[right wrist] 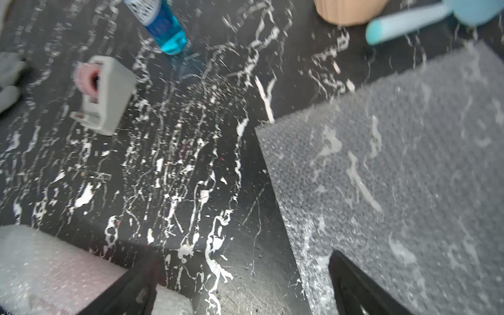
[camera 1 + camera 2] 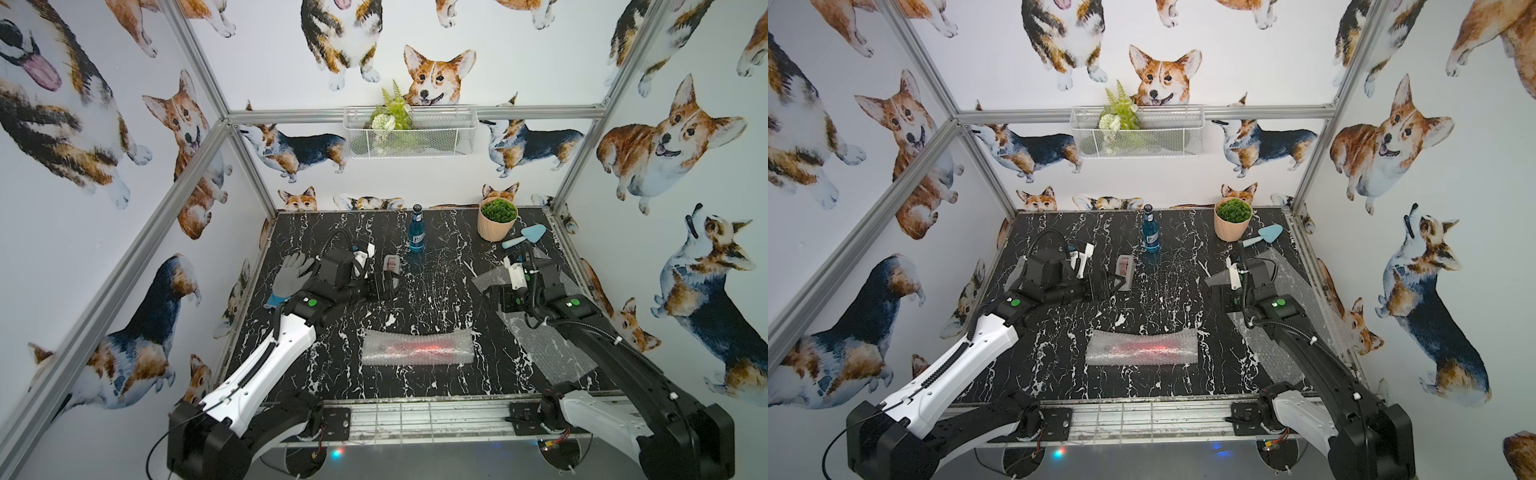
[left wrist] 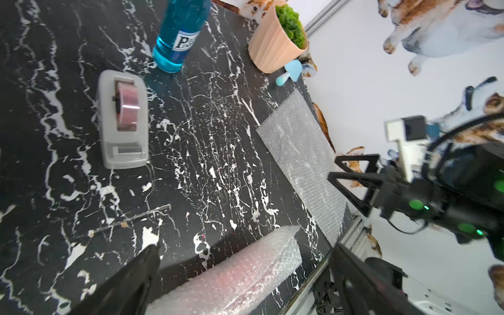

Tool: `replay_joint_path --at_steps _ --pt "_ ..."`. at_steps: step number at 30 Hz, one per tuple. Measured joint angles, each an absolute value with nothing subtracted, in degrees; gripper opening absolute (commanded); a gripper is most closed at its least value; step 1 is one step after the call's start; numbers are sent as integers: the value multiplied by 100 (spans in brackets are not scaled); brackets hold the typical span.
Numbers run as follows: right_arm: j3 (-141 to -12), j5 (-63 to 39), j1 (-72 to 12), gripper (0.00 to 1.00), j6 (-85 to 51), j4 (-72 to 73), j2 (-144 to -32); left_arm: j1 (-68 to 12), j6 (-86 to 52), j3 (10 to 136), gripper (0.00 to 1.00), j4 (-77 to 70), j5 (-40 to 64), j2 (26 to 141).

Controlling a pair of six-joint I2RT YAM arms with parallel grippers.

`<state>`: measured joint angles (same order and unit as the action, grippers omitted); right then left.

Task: Wrap wine bottles in bubble wrap
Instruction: Move the bubble wrap to the center of the board.

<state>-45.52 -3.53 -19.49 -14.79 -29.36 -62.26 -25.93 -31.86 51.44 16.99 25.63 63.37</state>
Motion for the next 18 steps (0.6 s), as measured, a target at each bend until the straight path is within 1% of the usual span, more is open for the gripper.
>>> replay_joint_path --at_steps 6,9,11,18 --pt "-5280 -30 -1940 89 -2211 -2897 -8003 -2436 -3166 5205 100 1450 3116 6593" --pt "-5769 148 -1951 87 -2469 -2864 -8733 -2362 -3153 5251 100 1444 3203 6637" --pt "-6080 303 -1986 83 -2539 -2899 -9231 -2346 -3151 5212 100 1411 3275 6573" --pt "-6764 888 -2204 72 -2484 -3162 -10311 -2233 -3052 5065 100 1450 3310 6342"
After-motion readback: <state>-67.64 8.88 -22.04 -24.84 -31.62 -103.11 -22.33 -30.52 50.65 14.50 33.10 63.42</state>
